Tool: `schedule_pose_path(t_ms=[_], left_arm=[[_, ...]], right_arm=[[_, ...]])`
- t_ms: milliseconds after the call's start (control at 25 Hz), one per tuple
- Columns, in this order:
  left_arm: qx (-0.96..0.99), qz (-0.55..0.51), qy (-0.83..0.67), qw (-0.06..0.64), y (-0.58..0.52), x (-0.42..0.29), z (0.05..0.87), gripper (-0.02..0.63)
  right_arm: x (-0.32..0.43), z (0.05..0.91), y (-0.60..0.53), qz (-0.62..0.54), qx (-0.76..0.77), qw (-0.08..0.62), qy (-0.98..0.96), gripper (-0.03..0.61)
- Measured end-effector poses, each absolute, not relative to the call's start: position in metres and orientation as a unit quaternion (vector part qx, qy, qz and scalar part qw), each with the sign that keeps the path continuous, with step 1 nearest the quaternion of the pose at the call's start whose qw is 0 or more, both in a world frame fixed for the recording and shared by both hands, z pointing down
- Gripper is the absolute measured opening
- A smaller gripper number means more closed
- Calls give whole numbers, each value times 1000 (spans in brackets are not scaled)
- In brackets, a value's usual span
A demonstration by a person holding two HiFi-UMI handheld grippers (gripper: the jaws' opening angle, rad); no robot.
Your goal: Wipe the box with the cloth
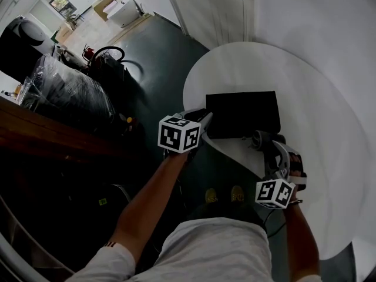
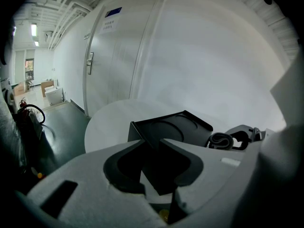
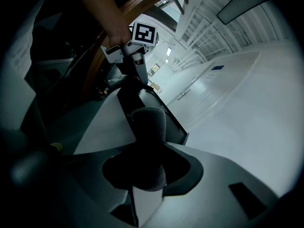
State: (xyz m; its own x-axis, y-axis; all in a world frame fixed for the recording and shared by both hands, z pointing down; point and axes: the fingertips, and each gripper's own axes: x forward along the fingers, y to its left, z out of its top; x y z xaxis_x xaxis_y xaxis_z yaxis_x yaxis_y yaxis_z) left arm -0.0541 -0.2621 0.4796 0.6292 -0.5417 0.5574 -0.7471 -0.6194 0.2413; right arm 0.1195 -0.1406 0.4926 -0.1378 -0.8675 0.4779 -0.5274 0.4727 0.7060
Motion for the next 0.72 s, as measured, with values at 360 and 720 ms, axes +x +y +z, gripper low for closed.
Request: schedule_pose_path(t_ms=[360,720], left_arm=[[871,223,-370,232,-261,-54,479,100],[872,219,-369,235,-261,-55,478,100]], right_arm=[[104,470,-131,-198,485,434,-733,98],[6,472,-136,-227,428,425,-764,98]])
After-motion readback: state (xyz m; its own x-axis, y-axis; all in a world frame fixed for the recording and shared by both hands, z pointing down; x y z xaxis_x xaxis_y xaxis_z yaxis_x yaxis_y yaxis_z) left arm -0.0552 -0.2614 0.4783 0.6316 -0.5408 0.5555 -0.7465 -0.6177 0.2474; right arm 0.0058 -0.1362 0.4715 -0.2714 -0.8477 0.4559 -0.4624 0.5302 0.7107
